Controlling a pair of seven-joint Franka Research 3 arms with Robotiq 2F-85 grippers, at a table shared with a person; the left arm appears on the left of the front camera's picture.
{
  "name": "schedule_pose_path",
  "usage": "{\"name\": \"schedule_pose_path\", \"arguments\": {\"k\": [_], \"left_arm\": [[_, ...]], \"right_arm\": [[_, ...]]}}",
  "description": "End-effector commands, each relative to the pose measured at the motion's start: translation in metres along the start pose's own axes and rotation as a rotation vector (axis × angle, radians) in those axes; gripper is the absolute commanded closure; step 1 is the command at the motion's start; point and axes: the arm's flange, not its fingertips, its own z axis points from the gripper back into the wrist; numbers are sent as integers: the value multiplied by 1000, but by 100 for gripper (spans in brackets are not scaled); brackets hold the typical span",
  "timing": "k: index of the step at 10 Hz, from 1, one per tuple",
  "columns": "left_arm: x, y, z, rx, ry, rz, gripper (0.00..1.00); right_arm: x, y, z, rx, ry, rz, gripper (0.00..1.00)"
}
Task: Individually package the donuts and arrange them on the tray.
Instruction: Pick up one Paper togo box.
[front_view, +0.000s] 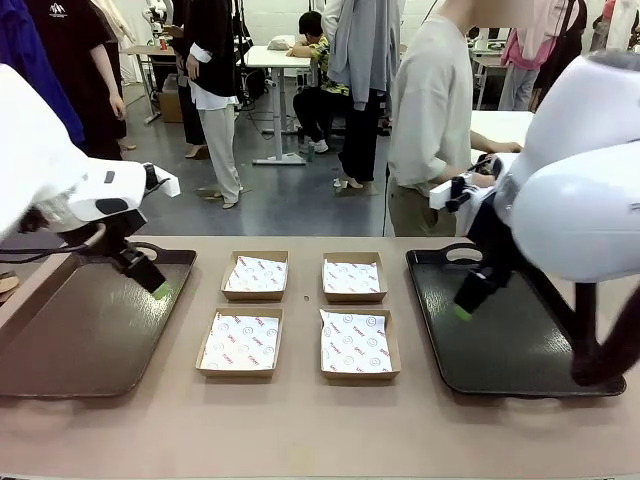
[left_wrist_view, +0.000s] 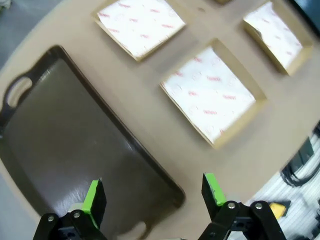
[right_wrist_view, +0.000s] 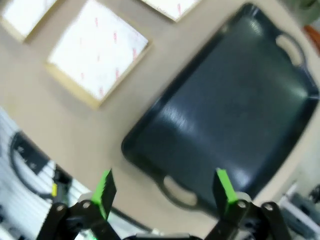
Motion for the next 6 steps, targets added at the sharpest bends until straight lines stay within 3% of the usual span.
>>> {"name": "schedule_pose_path", "arguments": {"k": [1,3,4,5,6], "left_arm": [[-123,-40,-2,-34,49,7,0],[-136,-42,4,-21,67,42,0],[-125,-34,-9,38,38,14,0],[-31,-11,46,-35,89,10,0],[-31,-11,46,-35,89,10,0]], "right_arm": [[-113,41,-22,-16,35,-18,0],[-121,39,-24,-13,61,-33,0],[-108,26,-34,-127,76,0,0],[-39,13,41,5,68,-8,0],[-39,13,41,5,68,-8,0]]}}
